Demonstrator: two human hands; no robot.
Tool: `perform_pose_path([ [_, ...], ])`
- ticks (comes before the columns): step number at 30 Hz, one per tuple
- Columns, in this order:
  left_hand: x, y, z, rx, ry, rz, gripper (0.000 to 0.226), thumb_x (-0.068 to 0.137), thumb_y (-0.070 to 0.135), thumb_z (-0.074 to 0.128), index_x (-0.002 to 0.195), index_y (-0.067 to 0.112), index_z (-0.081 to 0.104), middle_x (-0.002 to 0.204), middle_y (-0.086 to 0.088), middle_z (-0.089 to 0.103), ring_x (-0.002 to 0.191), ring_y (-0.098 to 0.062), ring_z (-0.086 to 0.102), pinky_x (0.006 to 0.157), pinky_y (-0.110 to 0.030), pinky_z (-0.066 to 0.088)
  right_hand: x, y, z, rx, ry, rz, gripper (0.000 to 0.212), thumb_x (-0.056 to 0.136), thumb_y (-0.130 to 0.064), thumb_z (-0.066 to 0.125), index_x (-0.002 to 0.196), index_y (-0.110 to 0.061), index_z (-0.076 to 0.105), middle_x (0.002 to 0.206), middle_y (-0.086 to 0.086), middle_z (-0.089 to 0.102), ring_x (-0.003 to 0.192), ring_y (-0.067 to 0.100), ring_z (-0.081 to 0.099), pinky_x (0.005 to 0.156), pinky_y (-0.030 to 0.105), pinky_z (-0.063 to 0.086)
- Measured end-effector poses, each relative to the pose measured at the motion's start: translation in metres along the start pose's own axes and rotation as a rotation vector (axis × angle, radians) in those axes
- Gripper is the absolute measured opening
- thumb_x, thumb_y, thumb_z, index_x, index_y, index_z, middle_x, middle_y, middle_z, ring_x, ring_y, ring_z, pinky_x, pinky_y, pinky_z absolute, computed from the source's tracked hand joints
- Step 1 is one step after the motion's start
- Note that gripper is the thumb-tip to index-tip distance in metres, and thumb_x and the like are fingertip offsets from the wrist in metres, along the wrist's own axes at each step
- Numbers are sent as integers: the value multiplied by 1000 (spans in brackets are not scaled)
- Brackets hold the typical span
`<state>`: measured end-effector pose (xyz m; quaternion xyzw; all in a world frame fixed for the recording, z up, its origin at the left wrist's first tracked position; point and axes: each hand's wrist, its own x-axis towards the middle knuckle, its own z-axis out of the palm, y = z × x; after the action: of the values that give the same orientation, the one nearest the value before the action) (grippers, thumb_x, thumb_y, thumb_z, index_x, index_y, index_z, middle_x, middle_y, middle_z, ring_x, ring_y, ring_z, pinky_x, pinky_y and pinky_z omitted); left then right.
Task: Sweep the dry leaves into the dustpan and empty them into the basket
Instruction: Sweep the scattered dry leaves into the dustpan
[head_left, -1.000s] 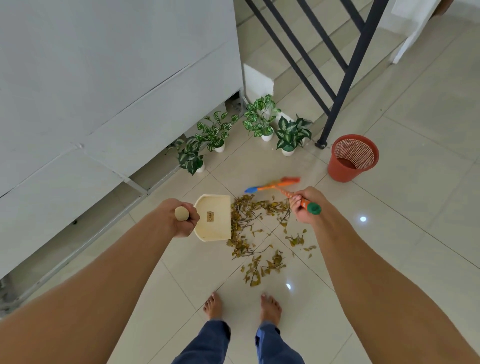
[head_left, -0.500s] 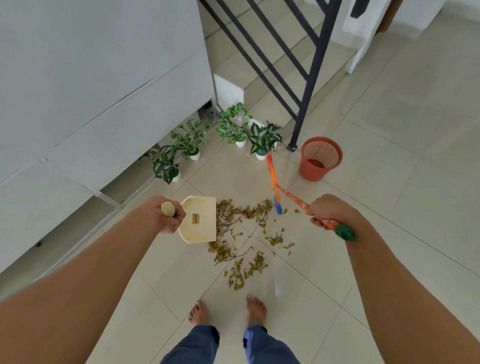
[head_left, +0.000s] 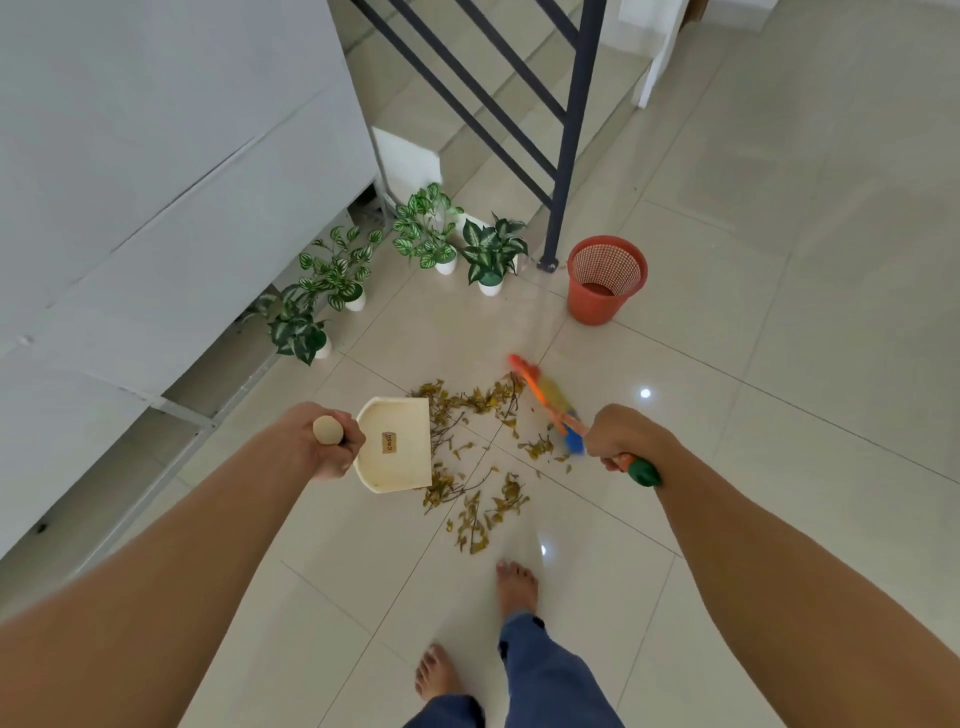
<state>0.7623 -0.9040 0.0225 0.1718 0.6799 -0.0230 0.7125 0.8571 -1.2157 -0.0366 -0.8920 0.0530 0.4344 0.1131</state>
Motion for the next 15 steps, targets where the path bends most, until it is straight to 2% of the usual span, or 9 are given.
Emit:
perform_pose_path([
  [3, 10, 3, -15, -16, 0, -27, 12, 91, -4, 45, 85, 1, 55, 66, -4, 50, 42, -9, 40, 33, -12, 35, -16, 3, 18, 43, 23, 10, 19, 91, -11, 51, 74, -4, 56, 61, 7, 61, 48, 16, 56, 51, 25, 46],
  [7, 5, 6, -38, 0, -31, -33, 13, 92, -3, 46, 84, 4, 53, 63, -4, 47, 45, -8, 41, 34, -13, 35, -35, 5, 44, 60, 113, 27, 13, 90, -10, 47, 97, -4, 56, 67, 7, 65, 51, 15, 62, 52, 26, 49],
  [9, 2, 5, -48, 1, -22, -32, 15, 92, -3, 44, 83, 4, 53, 61, -4, 46, 42, -9, 40, 33, -12, 35, -41, 3, 57, 29, 133, 23, 17, 91, -10, 46, 104, -5, 56, 77, 8, 70, 58, 16, 64, 63, 30, 55],
  [11, 1, 3, -57, 51, -31, -20, 15, 93, -3, 45, 82, 4, 53, 61, -5, 47, 37, -10, 39, 32, -12, 34, -46, -2, 69, -5, 121, 18, 16, 92, -10, 45, 97, -5, 59, 85, 9, 71, 69, 19, 64, 75, 31, 56],
  [12, -1, 2, -62, 71, -36, -12, 15, 93, -3, 45, 83, 4, 54, 61, -5, 47, 36, -10, 39, 31, -12, 34, -49, -4, 74, -6, 109, 17, 15, 93, -11, 45, 86, -6, 58, 81, 7, 70, 70, 19, 64, 74, 31, 56],
  [15, 4, 1, -73, 107, -17, 12, 14, 93, -2, 44, 86, 4, 54, 61, -4, 46, 35, -9, 38, 32, -12, 35, -57, -8, 93, 30, 33, 26, 24, 93, -12, 49, 69, -7, 51, 62, 5, 60, 52, 15, 56, 53, 25, 47],
])
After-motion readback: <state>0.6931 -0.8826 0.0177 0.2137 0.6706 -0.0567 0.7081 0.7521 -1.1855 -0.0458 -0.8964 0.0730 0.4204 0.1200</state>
